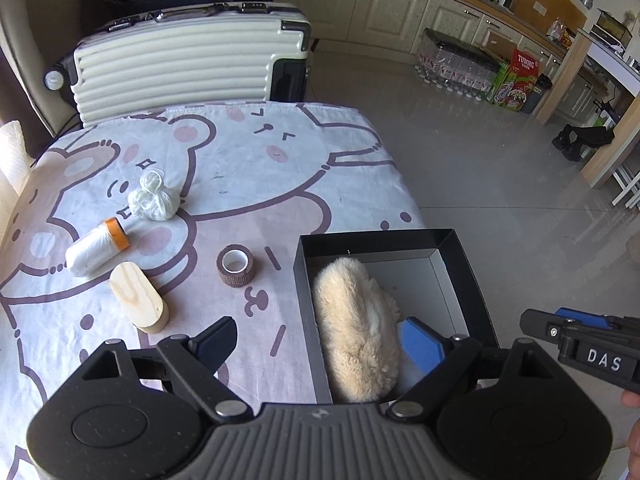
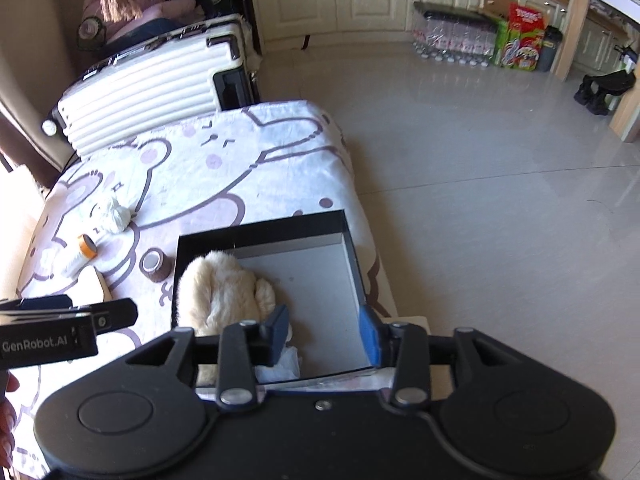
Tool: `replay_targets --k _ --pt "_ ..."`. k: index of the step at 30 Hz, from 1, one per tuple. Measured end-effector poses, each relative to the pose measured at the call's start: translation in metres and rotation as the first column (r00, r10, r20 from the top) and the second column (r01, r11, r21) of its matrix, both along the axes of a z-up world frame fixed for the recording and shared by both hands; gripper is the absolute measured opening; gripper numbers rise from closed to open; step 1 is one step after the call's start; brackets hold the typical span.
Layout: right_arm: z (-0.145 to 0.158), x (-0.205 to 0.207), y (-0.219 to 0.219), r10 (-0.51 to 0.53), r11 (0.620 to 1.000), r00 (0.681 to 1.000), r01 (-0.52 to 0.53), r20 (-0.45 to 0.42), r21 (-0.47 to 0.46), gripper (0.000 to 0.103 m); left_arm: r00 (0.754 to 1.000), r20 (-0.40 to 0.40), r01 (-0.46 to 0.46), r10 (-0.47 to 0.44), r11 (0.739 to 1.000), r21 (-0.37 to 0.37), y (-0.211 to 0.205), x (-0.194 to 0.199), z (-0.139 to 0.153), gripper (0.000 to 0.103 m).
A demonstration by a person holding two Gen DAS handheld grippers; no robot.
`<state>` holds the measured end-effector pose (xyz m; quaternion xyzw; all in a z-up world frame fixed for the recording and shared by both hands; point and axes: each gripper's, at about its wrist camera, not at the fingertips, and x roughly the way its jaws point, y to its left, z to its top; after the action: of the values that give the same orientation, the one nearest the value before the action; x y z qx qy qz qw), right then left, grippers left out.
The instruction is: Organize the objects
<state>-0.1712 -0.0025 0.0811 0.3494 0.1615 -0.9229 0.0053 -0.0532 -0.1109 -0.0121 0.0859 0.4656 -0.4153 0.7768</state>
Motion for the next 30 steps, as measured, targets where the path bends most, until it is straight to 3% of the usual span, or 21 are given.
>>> replay_targets --k 9,13,17,30 --pt "0.002 0.013 0.002 -0.021 0.999 0.998 0.024 -0.063 0.049 0.067 0.998 0.066 -0.012 0.011 1.000 0.013 0.015 -0.001 0.004 0.098" --pt "0.002 0.018 0.002 -0.032 0.997 0.995 0.037 -0.091 0.061 0.087 0.997 0.078 -0.016 0.013 0.999 0.030 0.018 -0.001 0.001 0.100" --pt "0.000 0.020 0.001 -0.037 0.996 0.995 0.044 -0.092 0.079 0.096 0.996 0.091 -0.023 0.019 0.999 0.046 0.020 0.001 -0.002 0.103" --pt "-0.003 0.021 0.009 -0.074 0.990 0.986 0.090 -0.151 0.107 0.103 0.991 0.130 -0.023 0.016 0.998 0.050 0.022 0.001 -0.003 0.103"
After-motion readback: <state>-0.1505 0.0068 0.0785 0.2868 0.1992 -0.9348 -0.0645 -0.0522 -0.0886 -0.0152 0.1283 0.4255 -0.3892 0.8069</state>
